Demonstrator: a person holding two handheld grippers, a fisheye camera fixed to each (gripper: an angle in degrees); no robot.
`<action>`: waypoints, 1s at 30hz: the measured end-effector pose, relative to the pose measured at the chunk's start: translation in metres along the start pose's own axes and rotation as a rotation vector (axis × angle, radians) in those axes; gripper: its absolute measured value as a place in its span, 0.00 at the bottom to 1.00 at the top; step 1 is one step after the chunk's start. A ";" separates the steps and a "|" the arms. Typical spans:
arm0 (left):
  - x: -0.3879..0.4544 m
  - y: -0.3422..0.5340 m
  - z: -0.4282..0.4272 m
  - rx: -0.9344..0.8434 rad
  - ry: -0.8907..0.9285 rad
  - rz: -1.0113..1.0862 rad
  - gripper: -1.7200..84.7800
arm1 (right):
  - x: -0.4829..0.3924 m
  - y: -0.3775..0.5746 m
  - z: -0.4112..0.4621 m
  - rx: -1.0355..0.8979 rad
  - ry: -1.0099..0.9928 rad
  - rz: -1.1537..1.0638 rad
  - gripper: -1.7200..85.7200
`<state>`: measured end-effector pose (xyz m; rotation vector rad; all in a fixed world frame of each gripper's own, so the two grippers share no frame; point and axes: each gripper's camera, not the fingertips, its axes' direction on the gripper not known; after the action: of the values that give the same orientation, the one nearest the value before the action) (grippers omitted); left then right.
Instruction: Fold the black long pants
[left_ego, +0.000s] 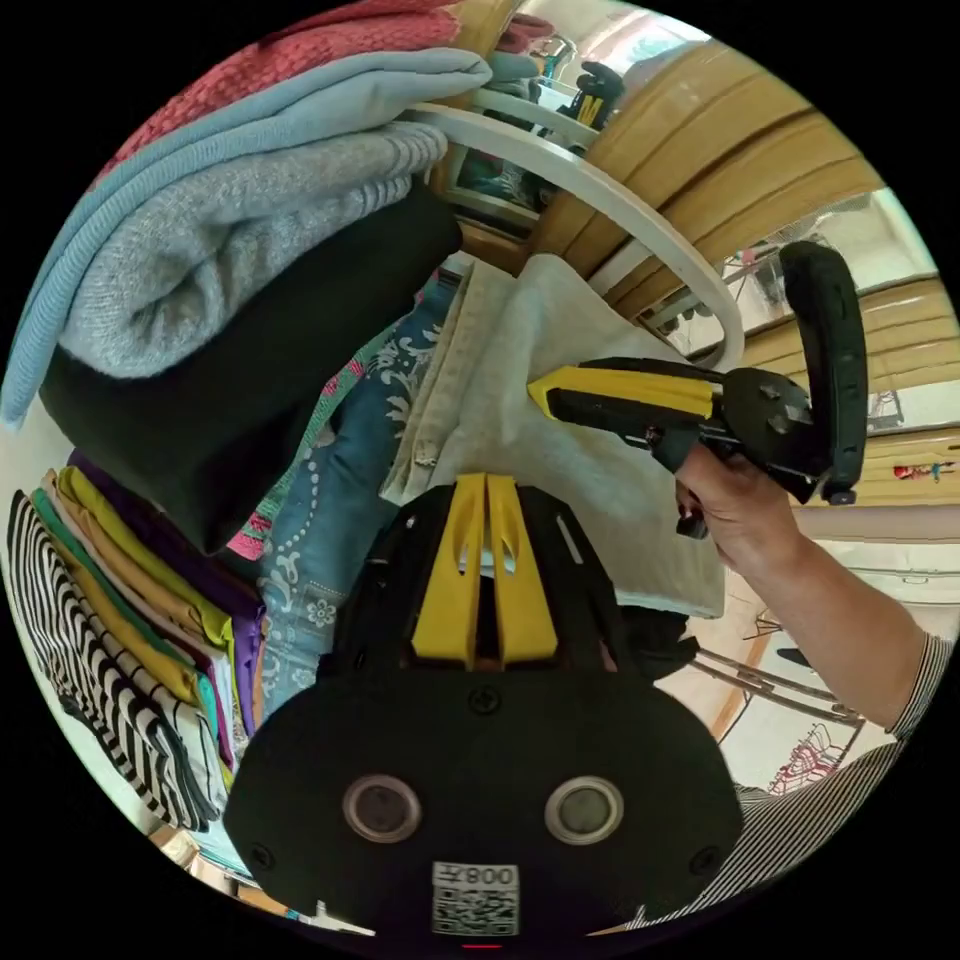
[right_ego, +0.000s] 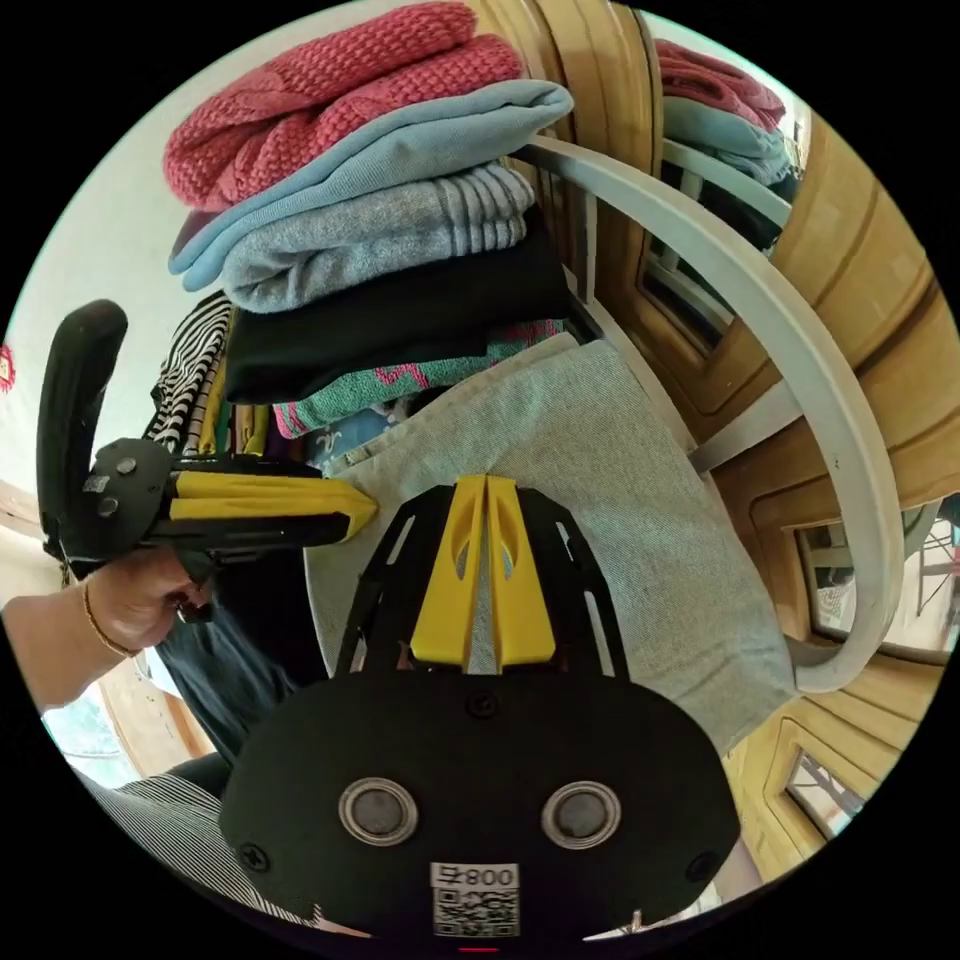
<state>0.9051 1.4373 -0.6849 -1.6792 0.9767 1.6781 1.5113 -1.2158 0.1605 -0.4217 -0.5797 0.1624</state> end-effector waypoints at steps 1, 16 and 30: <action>-0.009 0.004 -0.006 0.008 0.051 -0.019 0.02 | -0.004 0.000 0.003 -0.007 0.012 -0.009 0.02; -0.135 0.253 -0.089 0.219 0.202 -0.353 0.03 | -0.018 0.116 -0.028 0.085 -0.356 0.100 0.04; -0.204 0.357 -0.086 0.311 0.458 -0.521 0.08 | -0.147 0.199 0.063 -0.118 -0.613 0.057 0.11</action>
<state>0.6753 1.1836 -0.4409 -1.9218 0.8409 0.7821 1.3485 -1.0536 0.0499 -0.5052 -1.1842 0.3171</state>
